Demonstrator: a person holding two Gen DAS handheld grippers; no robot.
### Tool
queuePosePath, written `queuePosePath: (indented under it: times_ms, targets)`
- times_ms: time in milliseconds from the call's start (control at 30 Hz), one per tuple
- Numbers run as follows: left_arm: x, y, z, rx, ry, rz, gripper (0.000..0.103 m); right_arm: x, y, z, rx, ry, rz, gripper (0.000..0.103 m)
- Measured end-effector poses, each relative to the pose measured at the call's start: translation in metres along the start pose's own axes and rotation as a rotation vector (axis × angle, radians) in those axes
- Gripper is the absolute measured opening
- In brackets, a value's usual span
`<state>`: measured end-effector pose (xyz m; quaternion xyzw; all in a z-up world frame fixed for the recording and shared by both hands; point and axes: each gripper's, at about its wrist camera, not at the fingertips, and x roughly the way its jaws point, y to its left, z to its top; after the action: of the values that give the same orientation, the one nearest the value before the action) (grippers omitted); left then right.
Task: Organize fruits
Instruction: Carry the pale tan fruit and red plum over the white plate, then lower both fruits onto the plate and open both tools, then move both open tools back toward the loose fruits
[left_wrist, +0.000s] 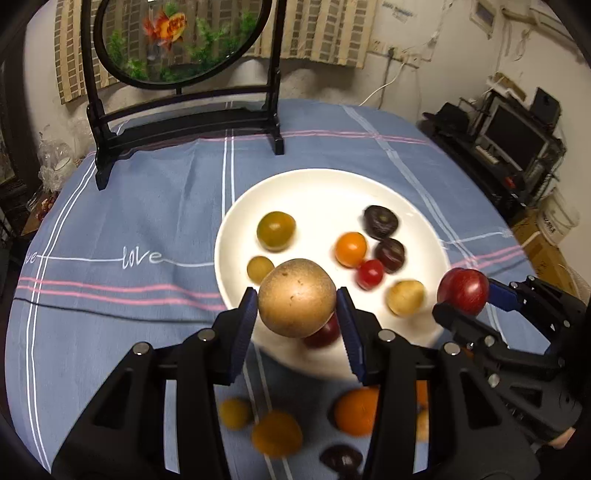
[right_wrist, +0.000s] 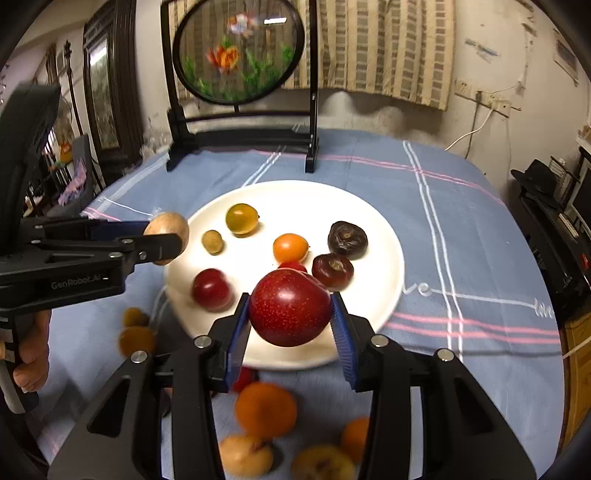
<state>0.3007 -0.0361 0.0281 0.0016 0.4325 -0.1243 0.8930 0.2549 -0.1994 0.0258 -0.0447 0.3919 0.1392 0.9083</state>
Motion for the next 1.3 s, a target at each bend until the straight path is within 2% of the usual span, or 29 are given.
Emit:
queuePosePath:
  times_ms: [200,400,500,533,633,733,833,967,1067,1300]
  targets:
    - [0.033,0.004,0.007,-0.023,0.044,0.018,0.045,0.036,-0.002,0.011,-0.013,0.06,0.007,0.043]
    - [0.052,0.008,0.007,-0.039,0.073,0.035,0.046,0.053,-0.004,0.016,-0.017,0.095,0.008,0.046]
    - [0.053,0.007,0.008,-0.043,0.063,0.038,0.054,0.048,-0.005,0.018,-0.016,0.068,-0.003,0.047]
    - [0.051,0.007,0.009,-0.043,0.052,0.039,0.061,0.047,-0.005,0.018,-0.011,0.064,0.003,0.047]
    - [0.04,0.005,0.009,-0.038,0.026,0.052,0.067,0.037,-0.006,0.017,-0.002,0.049,0.012,0.047]
    - [0.026,0.006,0.005,-0.034,0.003,0.07,0.079,0.026,-0.008,0.013,0.013,0.034,0.009,0.048]
    - [0.01,0.008,-0.004,-0.028,-0.02,0.076,0.083,0.01,-0.016,0.006,0.064,0.008,0.022,0.048]
    - [-0.008,0.011,-0.022,-0.03,-0.037,0.089,0.089,-0.016,-0.029,-0.014,0.133,-0.015,0.029,0.049]
    - [-0.016,0.013,-0.039,-0.034,-0.026,0.096,0.089,-0.035,-0.039,-0.036,0.195,-0.039,0.008,0.066]
    - [-0.037,0.015,-0.081,-0.032,-0.023,0.108,0.09,-0.073,-0.054,-0.094,0.299,-0.048,0.009,0.066]
